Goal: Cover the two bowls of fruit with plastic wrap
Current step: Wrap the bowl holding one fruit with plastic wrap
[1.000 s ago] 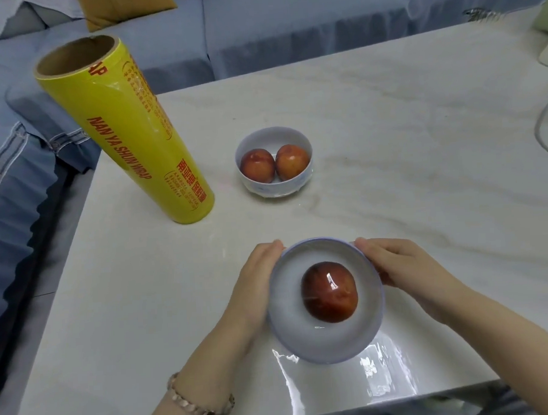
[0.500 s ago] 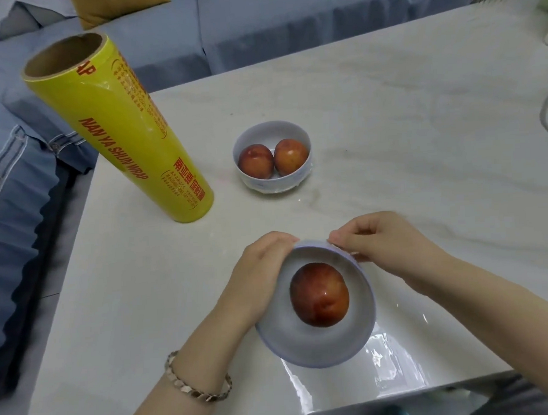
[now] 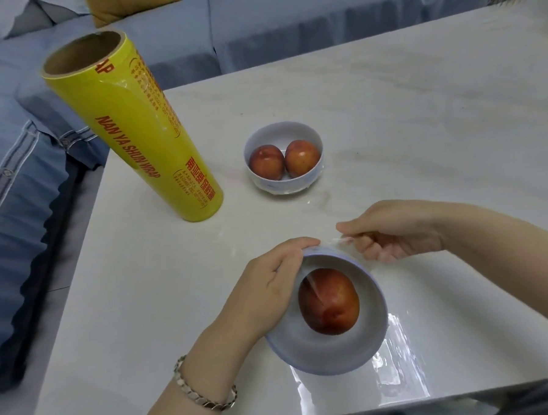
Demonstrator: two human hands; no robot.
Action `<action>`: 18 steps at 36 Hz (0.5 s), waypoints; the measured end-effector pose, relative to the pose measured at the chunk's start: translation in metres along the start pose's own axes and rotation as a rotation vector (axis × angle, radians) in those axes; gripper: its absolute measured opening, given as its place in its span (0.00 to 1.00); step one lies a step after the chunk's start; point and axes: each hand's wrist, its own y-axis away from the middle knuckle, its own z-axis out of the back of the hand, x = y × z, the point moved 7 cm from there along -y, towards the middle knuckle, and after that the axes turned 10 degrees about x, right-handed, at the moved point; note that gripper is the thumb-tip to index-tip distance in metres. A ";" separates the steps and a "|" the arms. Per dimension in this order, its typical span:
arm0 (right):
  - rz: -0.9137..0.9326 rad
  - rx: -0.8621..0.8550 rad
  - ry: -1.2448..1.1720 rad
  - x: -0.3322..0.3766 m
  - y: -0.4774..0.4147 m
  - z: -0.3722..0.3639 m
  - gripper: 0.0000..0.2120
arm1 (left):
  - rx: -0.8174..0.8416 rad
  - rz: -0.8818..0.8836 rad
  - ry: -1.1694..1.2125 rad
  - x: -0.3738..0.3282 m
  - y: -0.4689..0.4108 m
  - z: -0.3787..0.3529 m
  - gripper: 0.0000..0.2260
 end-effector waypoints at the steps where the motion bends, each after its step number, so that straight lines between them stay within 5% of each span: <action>1: -0.035 0.045 0.002 -0.001 0.003 0.000 0.15 | 0.007 0.009 0.010 -0.001 -0.001 -0.001 0.14; 7: 0.166 0.066 0.051 0.008 0.010 0.003 0.11 | 0.035 0.044 0.022 -0.002 -0.005 -0.003 0.13; 15: 0.621 0.240 -0.338 0.002 -0.002 -0.015 0.17 | 0.062 0.027 0.012 0.000 -0.008 -0.003 0.16; 18: 0.683 0.064 -0.410 -0.003 -0.002 -0.014 0.08 | 0.073 0.016 0.003 -0.003 -0.006 -0.003 0.15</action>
